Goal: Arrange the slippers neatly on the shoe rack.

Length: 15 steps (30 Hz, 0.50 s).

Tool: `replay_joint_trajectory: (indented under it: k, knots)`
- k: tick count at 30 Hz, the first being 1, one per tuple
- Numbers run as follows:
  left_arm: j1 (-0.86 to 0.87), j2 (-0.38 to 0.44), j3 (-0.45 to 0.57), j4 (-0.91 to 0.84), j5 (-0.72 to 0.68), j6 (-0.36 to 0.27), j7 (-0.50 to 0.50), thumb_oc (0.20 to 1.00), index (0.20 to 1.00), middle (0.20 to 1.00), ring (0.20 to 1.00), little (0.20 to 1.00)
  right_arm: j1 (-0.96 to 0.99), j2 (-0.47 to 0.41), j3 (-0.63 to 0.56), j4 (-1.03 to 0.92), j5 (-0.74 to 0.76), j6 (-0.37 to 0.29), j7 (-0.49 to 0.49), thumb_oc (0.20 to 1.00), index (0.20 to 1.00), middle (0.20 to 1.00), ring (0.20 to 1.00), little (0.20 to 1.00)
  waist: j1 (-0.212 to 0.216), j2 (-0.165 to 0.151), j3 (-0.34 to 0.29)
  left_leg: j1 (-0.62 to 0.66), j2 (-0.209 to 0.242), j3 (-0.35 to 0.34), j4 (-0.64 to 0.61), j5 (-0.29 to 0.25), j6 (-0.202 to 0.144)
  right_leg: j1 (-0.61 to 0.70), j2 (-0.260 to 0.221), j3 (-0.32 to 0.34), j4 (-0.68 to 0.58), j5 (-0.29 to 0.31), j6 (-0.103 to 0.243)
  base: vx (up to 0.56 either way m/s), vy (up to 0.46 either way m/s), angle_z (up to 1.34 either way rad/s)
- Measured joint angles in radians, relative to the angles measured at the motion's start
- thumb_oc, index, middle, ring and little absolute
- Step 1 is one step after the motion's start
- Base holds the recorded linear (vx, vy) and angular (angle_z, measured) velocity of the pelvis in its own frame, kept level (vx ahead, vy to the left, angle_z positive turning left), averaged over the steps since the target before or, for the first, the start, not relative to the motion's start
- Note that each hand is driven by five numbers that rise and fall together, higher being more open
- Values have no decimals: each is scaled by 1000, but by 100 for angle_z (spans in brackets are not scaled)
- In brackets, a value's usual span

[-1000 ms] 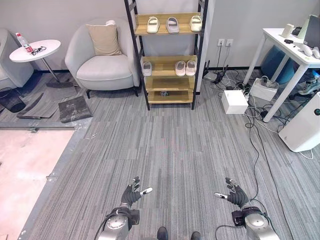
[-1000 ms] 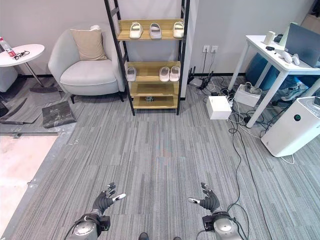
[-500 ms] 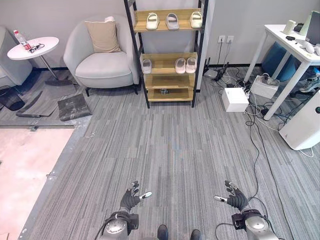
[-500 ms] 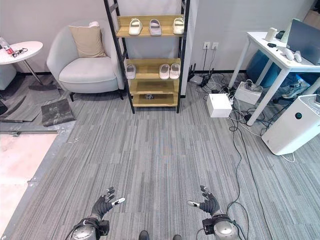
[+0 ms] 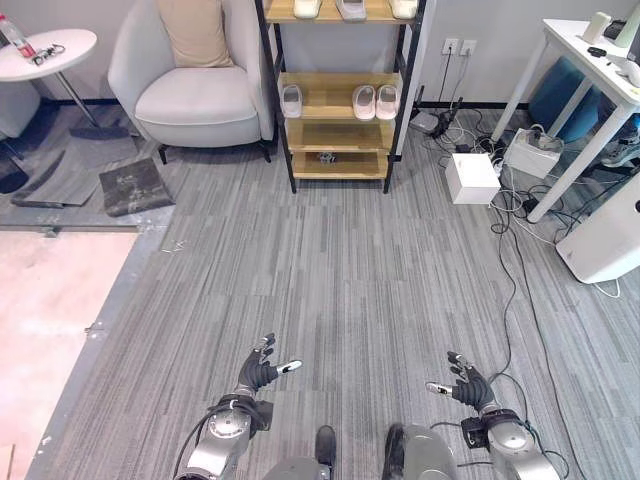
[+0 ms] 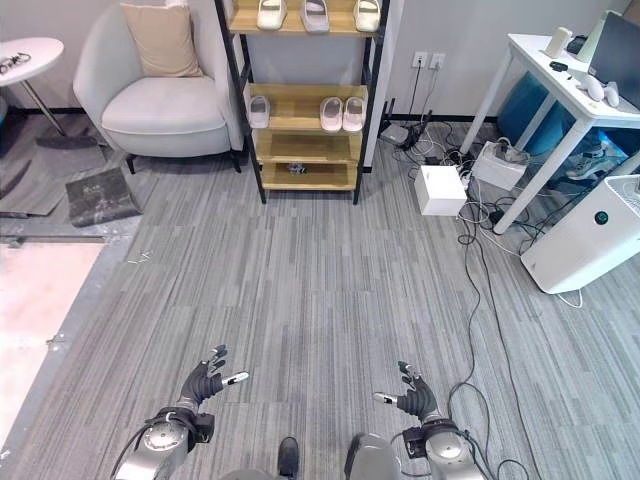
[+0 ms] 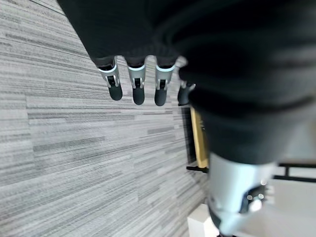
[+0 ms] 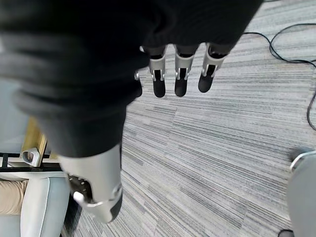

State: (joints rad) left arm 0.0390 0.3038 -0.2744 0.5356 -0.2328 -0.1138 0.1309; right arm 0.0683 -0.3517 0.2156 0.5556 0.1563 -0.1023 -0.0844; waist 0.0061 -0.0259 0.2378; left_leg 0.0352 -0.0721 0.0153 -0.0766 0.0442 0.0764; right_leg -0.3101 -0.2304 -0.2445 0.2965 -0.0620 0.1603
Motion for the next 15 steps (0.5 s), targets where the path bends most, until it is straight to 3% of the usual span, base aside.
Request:
replay_joint_trajectory:
  k: [2,3,6,7,8,9,12,13,14,15]
  knots:
    - [-5,2,3,5,0,1,0,1000,1000,1000,1000,1000,7,1,-7,-3,0,1,-1,1000,1000,1000,1000,1000,-5,-4,6,2,0,-7,-3,-5,-3,14,-2,-26,-164,33,16,264,-97,7]
    - [-4,4,4,16,4,4,0,1000,1000,1000,1000,1000,12,2,-10,-2,-1,3,-1,1000,1000,1000,1000,1000,-10,-11,10,22,-1,-7,-2,-24,-12,20,-4,-33,-238,90,19,449,-186,11]
    - [16,0,11,27,18,5,-2,1000,1000,1000,1000,1000,51,3,-14,5,-1,5,1,1000,1000,1000,1000,1000,-36,-31,-14,86,8,-47,-3,-66,-31,117,15,-56,-279,146,-4,344,-158,33]
    - [30,0,10,27,18,3,-1,1000,1000,1000,1000,1000,63,3,-22,7,-1,4,1,1000,1000,1000,1000,1000,-32,-38,-34,103,21,-52,-3,-73,-59,136,32,-48,-309,223,-38,311,-153,23]
    - [36,0,10,27,18,3,-3,1000,1000,1000,1000,1000,62,1,-30,7,-1,3,0,1000,1000,1000,1000,1000,-30,-36,-46,106,37,-53,-2,-83,-70,140,48,-52,-315,260,-52,398,-199,6]
    - [42,-9,12,31,18,4,-1,1000,1000,1000,1000,1000,55,-9,-34,9,-1,4,0,1000,1000,1000,1000,1000,-29,-13,-56,110,77,-58,7,-103,-93,164,91,-58,-333,251,-69,261,-148,6]
    - [39,-15,13,49,17,4,-1,1000,1000,1000,1000,1000,30,-23,-33,-1,3,-2,2,1000,1000,1000,1000,1000,-20,-30,-61,38,107,-61,234,-153,-151,224,146,-58,-379,265,-158,183,-124,-5]
    - [39,-18,13,54,17,3,-2,1000,1000,1000,1000,1000,22,-30,-33,-9,4,-5,3,1000,1000,1000,1000,1000,-15,-28,-60,5,109,-63,319,-159,-160,237,155,-57,-379,243,-166,257,-178,-7]
    - [26,-22,11,61,16,1,-1,1000,1000,1000,1000,1000,14,-41,-36,-15,4,-8,3,1000,1000,1000,1000,1000,-7,-40,-57,-111,105,-69,569,-146,-189,251,156,-56,-379,213,-181,207,-124,-12]
    - [15,-24,9,64,16,1,-2,1000,1000,1000,1000,1000,13,-46,-36,-14,5,-8,4,1000,1000,1000,1000,1000,-3,-43,-55,-159,105,-88,671,-137,-226,260,160,-60,-379,217,-197,139,-80,-23]
